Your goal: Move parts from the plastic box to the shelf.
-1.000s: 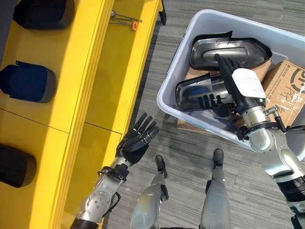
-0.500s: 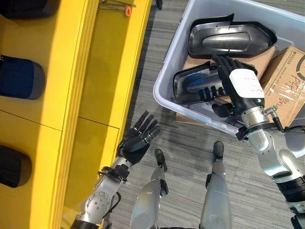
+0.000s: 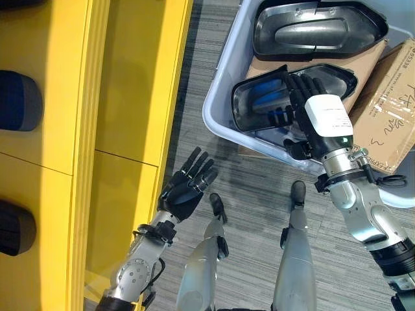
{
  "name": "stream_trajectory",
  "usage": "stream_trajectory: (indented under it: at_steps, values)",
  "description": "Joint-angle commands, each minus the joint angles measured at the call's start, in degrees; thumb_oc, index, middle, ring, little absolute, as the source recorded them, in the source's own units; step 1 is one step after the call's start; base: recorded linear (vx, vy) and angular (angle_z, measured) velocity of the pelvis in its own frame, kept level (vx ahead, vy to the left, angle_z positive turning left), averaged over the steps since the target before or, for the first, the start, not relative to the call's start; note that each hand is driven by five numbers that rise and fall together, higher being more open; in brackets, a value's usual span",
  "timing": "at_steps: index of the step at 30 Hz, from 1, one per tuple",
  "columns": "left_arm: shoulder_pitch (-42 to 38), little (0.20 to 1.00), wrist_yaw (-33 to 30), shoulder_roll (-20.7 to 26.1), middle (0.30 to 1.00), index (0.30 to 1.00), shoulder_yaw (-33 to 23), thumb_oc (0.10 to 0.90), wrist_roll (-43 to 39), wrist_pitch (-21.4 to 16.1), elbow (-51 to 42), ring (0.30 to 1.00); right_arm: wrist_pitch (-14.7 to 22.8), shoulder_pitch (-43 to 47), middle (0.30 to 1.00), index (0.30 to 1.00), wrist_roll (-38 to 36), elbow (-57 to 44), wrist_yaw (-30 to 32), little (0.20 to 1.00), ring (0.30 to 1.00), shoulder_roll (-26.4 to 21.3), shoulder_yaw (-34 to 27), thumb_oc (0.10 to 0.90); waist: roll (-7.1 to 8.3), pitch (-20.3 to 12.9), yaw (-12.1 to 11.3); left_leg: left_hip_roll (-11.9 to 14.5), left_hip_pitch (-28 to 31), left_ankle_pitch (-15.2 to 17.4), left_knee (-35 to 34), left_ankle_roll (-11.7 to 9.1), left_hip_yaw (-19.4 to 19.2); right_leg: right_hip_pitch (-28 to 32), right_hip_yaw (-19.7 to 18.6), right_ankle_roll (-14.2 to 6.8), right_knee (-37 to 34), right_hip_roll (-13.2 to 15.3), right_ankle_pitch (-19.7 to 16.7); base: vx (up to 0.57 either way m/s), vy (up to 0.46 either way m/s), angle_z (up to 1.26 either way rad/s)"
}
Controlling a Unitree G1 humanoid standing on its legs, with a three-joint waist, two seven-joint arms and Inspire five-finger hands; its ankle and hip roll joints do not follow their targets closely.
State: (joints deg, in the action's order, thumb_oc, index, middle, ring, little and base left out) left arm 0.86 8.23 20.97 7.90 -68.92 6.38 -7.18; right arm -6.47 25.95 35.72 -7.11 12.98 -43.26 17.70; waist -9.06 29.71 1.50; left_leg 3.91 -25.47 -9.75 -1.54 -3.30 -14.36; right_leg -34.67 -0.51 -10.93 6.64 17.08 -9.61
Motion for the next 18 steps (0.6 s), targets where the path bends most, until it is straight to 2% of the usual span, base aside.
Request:
stream_trajectory:
  at_steps: [1, 9, 18]
  values:
    - [0.5, 1.0, 2.9, -2.3, 1.0, 1.0, -0.3, 0.9, 0.8, -5.0, -5.9, 1.0, 3.9, 7.4, 1.0, 1.0, -1.2, -0.7, 5.7, 1.0, 1.0, -2.0, 1.4, 0.9, -4.42, 0.1, 0.5, -2.3, -4.6, 4.1, 5.3, 0.3, 2.4, -2.8, 4.8, 5.0, 8.5, -4.6, 8.9, -0.07, -0.005, -0.05]
    - [-1.5, 1.0, 3.4, -2.5, 1.0, 1.0, 0.2, 0.9, 1.6, -5.6, -4.3, 1.0, 4.5, 11.1, 1.0, 1.0, 3.5, 5.0, 8.8, 1.0, 1.0, -1.8, 3.1, 0.9, -5.1, 0.1, -0.1, -2.4, -6.7, 3.9, 5.7, 0.3, 2.1, -5.4, 5.2, 5.1, 9.4, -4.4, 8.9, -0.05, -0.008, 0.0]
    - [-2.7, 1.0, 3.7, -2.1, 1.0, 1.0, 0.7, 0.9, 2.0, -5.6, -3.5, 1.0, 4.3, 16.9, 1.0, 1.0, 5.8, 10.2, 10.0, 1.0, 1.0, -4.4, 6.2, 0.9, -5.88, 0.1, -1.0, -2.5, -8.8, 4.0, 7.1, 0.2, 2.6, -7.9, 5.5, 5.2, 12.0, -4.0, 9.9, -0.01, -0.008, 0.0]
